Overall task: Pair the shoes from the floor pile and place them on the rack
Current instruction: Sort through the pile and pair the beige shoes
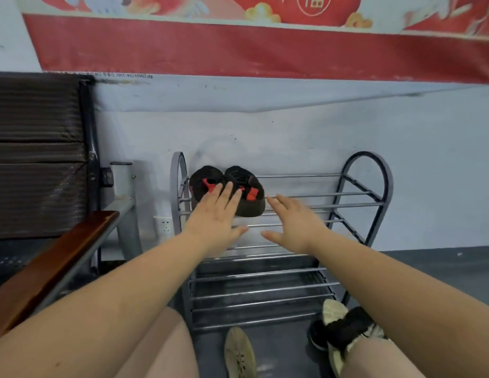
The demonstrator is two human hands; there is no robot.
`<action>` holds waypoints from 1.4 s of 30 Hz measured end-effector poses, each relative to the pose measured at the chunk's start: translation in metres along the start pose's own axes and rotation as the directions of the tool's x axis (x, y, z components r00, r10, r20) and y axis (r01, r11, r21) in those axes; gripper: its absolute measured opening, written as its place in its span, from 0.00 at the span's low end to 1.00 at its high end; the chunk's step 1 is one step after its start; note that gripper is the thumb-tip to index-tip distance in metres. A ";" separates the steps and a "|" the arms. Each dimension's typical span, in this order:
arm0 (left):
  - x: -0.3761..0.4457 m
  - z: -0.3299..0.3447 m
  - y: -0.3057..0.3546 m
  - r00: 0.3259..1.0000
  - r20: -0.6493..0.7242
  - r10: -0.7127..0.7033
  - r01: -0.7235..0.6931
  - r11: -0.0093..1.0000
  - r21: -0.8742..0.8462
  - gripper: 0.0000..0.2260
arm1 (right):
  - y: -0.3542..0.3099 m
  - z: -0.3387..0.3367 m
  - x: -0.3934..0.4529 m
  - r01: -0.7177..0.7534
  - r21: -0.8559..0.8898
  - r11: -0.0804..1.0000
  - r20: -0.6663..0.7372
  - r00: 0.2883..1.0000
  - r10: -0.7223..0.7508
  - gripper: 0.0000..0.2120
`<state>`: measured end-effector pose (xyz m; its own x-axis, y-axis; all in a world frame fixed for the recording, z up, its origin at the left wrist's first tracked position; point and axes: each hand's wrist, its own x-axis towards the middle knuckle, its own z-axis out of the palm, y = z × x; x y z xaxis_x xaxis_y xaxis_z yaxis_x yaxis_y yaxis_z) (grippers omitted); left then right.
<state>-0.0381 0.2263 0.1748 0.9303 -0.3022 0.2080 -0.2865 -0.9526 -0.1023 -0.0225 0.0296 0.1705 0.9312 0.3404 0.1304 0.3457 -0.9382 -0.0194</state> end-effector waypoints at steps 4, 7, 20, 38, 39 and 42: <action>-0.025 0.030 0.034 0.986 0.117 0.117 -0.112 0.993 -0.045 0.34 | 0.009 0.034 -0.045 -0.077 -0.008 0.997 0.110 0.991 0.078 0.41; -0.036 0.056 0.060 0.970 0.189 0.153 -0.141 0.987 -0.074 0.34 | 0.018 0.069 -0.073 -0.136 -0.009 0.991 0.185 0.973 0.135 0.41; 0.036 0.151 0.145 0.847 0.391 0.361 -0.344 0.932 -0.115 0.34 | 0.114 0.157 -0.102 -0.334 -0.044 0.942 0.368 0.871 0.326 0.40; 0.086 0.328 0.257 0.620 0.670 0.408 -0.088 0.885 -0.458 0.35 | 0.238 0.297 -0.111 -0.613 -0.060 0.788 0.593 0.613 0.523 0.37; 0.086 0.336 0.260 0.603 0.682 0.413 -0.045 0.872 -0.488 0.36 | 0.239 0.301 -0.106 -0.604 -0.057 0.795 0.593 0.620 0.513 0.36; 0.086 0.352 0.272 0.556 0.705 0.440 0.011 0.844 -0.536 0.39 | 0.242 0.309 -0.100 -0.598 -0.044 0.800 0.557 0.650 0.517 0.35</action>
<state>0.0449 -0.0458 -0.1780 0.5526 -0.5625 -0.6150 -0.3543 -0.8265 0.4375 0.0039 -0.2122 -0.1539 0.8486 -0.2285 -0.4772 -0.2856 -0.9571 -0.0495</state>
